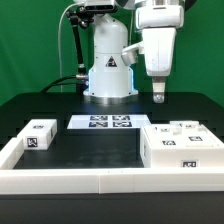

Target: Assemble cabinet

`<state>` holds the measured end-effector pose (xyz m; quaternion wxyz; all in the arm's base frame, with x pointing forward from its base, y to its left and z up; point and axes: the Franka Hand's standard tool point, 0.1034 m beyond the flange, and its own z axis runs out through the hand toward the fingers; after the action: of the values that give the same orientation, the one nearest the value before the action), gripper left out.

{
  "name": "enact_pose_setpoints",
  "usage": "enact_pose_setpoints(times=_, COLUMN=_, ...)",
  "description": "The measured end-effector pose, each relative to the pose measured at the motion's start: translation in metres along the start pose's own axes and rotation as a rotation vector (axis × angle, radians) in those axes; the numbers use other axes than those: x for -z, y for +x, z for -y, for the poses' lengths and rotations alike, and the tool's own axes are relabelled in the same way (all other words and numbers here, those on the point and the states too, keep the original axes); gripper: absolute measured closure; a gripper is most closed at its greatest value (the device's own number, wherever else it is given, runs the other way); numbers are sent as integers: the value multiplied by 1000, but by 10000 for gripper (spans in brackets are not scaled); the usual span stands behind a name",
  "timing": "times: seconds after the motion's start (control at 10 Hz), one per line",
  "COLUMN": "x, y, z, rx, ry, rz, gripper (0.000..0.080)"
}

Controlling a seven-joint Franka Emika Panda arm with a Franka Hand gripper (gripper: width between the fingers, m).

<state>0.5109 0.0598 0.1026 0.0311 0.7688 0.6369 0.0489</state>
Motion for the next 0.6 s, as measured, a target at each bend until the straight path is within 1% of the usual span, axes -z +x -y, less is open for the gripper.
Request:
enact_pose_setpoints(times=0.3, x=-1, y=0, z=0, rx=-29, ry=2, rz=0, gripper=3)
enact_pose_setpoints(times=0.4, x=-1, y=0, z=0, rx=-87, ry=3, rz=-2, gripper=3)
enact_pose_setpoints(times=0.5, x=-2, y=1, z=1, rx=-200, ry=-1, rz=-7, gripper=3)
enact_pose_setpoints(times=0.6, x=-6, y=2, z=8, rx=-394, ry=-30, rz=-37, gripper=3)
